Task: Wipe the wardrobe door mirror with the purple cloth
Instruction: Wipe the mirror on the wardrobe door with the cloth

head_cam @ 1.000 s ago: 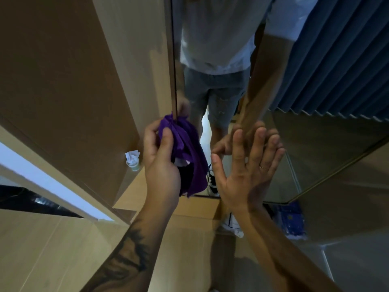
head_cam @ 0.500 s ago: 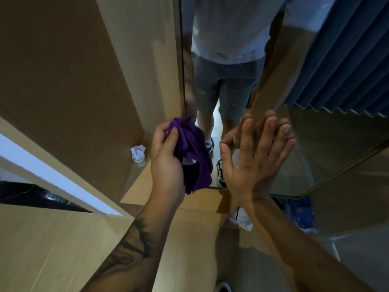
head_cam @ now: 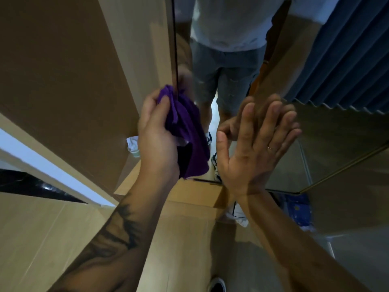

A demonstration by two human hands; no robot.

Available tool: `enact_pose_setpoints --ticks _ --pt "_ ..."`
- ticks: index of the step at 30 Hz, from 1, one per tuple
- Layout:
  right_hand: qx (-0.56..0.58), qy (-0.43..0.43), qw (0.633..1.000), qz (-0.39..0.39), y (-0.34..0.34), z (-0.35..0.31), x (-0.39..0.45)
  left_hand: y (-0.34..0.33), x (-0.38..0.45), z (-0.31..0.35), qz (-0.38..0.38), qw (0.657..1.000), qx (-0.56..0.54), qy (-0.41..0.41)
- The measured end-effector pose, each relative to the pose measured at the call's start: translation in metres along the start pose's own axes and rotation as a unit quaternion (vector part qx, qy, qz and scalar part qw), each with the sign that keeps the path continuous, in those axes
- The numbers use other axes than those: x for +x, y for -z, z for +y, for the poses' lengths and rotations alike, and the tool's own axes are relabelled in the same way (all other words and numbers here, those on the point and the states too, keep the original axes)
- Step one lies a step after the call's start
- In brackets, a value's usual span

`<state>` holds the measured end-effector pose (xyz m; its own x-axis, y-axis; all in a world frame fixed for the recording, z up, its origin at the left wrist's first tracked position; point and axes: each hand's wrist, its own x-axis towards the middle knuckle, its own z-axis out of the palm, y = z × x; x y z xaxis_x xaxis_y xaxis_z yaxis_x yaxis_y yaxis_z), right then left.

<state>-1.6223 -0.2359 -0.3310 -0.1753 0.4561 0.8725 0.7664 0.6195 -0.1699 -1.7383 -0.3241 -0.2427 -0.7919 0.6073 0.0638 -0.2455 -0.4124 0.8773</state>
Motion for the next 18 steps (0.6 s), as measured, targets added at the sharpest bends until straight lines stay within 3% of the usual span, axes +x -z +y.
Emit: enact_pose_setpoints --ticks 3,8,10,18 --pt "0.004 -0.002 1.000 -0.002 -0.001 0.001 -0.001 0.000 0.000 -0.005 -0.003 0.999 0.045 -0.027" --pt "0.008 0.004 1.000 -0.006 -0.002 0.004 -0.002 0.025 -0.020 -0.054 0.051 0.987 0.104 0.112" --pt "0.007 0.008 1.000 -0.002 -0.003 0.005 -0.002 0.023 -0.018 -0.055 0.062 0.985 0.101 0.123" --pt "0.011 0.002 1.000 -0.003 -0.003 0.001 -0.003 -0.009 -0.001 0.013 -0.006 0.996 0.064 -0.070"
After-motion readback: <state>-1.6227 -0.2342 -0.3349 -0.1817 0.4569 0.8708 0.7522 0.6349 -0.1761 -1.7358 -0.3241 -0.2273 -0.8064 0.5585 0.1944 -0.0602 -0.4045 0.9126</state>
